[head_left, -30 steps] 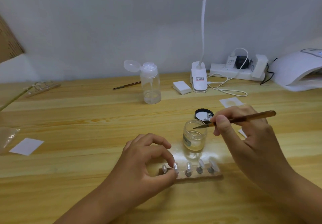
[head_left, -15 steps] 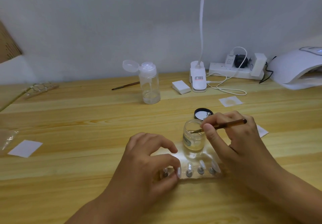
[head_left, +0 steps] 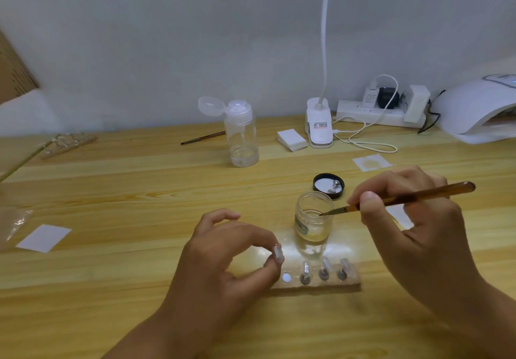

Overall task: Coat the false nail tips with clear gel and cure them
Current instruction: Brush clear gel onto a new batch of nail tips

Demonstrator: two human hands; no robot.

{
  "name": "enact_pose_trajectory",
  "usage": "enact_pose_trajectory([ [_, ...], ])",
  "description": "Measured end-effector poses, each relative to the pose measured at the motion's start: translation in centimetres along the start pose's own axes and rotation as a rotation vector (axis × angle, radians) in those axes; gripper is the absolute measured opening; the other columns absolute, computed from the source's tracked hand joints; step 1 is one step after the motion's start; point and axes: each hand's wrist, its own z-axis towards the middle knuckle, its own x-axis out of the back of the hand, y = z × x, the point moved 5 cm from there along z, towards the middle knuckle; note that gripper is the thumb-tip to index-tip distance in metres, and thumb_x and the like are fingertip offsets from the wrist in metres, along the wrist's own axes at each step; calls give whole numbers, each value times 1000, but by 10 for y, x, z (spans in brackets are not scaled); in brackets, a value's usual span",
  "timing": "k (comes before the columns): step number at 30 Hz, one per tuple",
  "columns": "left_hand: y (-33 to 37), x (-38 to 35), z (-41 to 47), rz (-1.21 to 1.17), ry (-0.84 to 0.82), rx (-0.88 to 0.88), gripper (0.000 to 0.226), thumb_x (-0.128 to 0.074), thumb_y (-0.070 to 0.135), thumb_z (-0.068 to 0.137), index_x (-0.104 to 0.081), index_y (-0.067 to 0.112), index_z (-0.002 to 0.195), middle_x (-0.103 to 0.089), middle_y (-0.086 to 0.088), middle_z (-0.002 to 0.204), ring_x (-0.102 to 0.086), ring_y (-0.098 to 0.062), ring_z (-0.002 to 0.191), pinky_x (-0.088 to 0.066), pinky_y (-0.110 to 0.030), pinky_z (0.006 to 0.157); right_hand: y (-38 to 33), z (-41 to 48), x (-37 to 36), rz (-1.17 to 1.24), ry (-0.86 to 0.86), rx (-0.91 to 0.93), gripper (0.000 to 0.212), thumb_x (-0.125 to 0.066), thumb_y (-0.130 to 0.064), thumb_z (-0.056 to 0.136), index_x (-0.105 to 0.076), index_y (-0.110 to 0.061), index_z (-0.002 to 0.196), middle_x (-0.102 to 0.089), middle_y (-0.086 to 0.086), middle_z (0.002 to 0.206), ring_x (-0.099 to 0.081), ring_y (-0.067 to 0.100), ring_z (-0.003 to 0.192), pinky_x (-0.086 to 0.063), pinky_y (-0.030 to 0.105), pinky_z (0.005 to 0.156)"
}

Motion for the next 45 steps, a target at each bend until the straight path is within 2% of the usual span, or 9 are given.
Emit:
enact_pose_trajectory([
  [4,-3,2,0,-23,23,37,2,-70,27,77,-71,25,78,-71,21,83,-67,1,75,-41,-38,97,0,1,3,-13,16,15,25,-45,-32,87,-65,-25,73,-59,-16,77,-50,4,92,-34,33,82],
  [11,-2,3,2,-36,32,58,9,-68,31,78,-73,24,75,-73,23,84,-67,2,80,-42,-39,91,3,2,11,18,68,17,26,-45,-31,90,-64,-23,73,-59,-15,76,-53,3,90,-35,22,84],
  [19,-5,2,2,-23,23,98,10,-69,34,77,-75,27,77,-72,21,83,-67,1,83,-42,-33,87,0,3,4,21,20,40,29,-47,-35,92,-65,-22,73,-59,-22,74,-60,17,85,-42,51,83],
  [23,-7,2,2,-35,21,111,9,-68,35,77,-75,29,77,-72,20,82,-67,-2,83,-42,-31,86,0,4,10,22,47,40,28,-47,-33,92,-64,-23,72,-58,-21,72,-58,13,86,-39,42,83],
  [26,-8,1,2,-44,28,124,9,-68,36,77,-74,30,76,-72,20,82,-67,-2,83,-42,-28,85,1,4,15,53,94,36,23,-45,-32,95,-63,-29,81,-61,-16,74,-55,1,90,-37,28,86],
  [30,-13,0,1,-103,24,189,9,-68,39,76,-75,32,78,-72,24,86,-67,-1,89,-42,-22,84,-1,5,21,75,173,48,27,-41,-35,99,-64,-21,97,-64,-14,88,-57,15,94,-38,46,89],
  [34,-20,-5,-1,-127,2,260,4,-72,37,75,-75,36,78,-72,22,85,-68,-4,89,-42,-21,85,-2,0,10,52,78,27,18,-43,-33,96,-61,-34,92,-64,-14,86,-55,11,94,-38,38,84],
  [39,-24,-3,-3,-142,7,339,18,-68,48,70,-70,41,86,-71,25,85,-65,-6,95,-42,-13,82,-29,-27,-4,189,39,251,26,-42,-40,103,-64,-29,94,-67,-9,79,-57,16,96,-39,33,85],
  [45,-18,0,0,-187,2,339,11,-80,22,74,-72,29,72,-71,21,78,-67,2,82,-43,-10,76,-37,-29,-9,127,-32,403,25,-39,-32,104,-62,-25,98,-69,-14,83,-58,2,98,-35,33,93],
])
